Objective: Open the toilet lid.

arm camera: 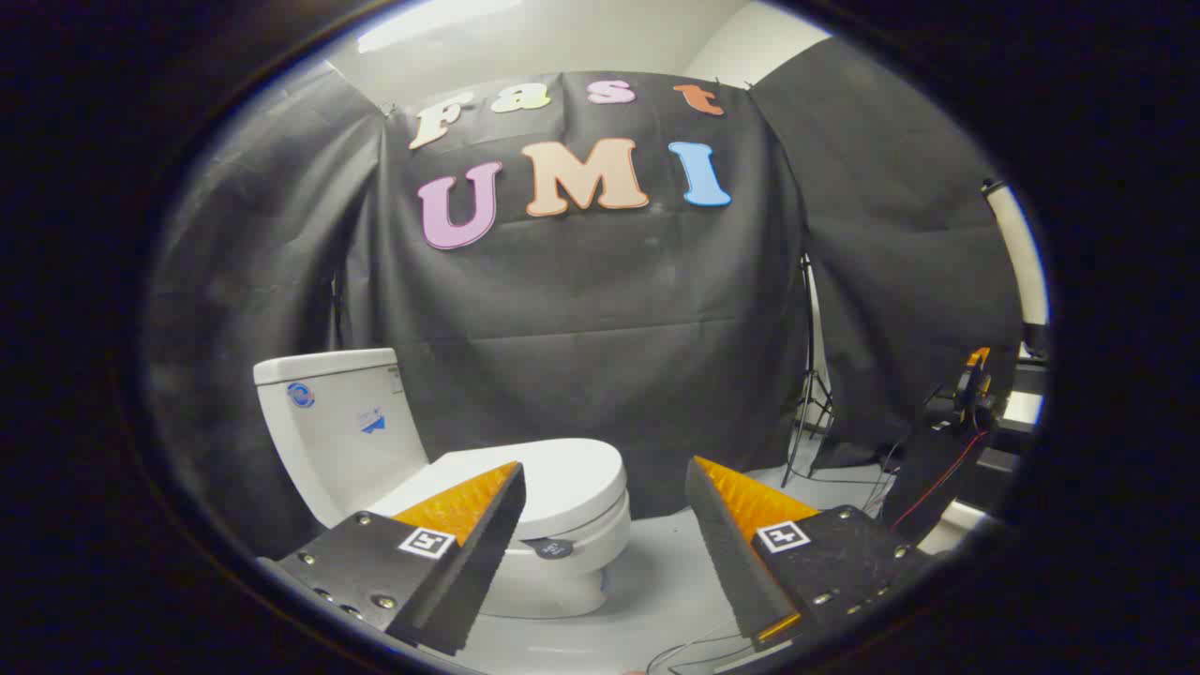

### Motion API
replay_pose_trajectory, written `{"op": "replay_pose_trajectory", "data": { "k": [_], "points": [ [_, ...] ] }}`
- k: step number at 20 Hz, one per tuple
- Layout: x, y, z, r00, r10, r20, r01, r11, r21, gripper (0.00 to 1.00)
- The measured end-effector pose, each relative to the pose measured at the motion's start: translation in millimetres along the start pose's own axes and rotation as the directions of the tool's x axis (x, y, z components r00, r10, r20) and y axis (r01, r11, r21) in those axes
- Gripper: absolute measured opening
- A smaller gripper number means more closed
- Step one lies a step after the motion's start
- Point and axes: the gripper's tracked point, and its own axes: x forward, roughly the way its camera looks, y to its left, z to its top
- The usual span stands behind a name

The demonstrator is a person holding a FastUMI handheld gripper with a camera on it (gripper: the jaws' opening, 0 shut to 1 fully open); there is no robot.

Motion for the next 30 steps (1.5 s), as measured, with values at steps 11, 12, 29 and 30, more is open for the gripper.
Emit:
{"op": "replay_pose_trajectory", "data": {
  "k": [11,12,29,30],
  "points": [
    [15,14,-2,1.000,0.022,0.000,-0.022,0.999,-0.028,1.00],
    [17,14,-2,1.000,0.019,-0.002,-0.019,0.999,-0.026,1.00],
    [72,6,-96,0.907,0.022,-0.420,0.153,0.913,0.379,0.99],
    [74,7,-106,0.892,0.030,-0.452,0.174,0.899,0.403,0.99]
  ]
}}
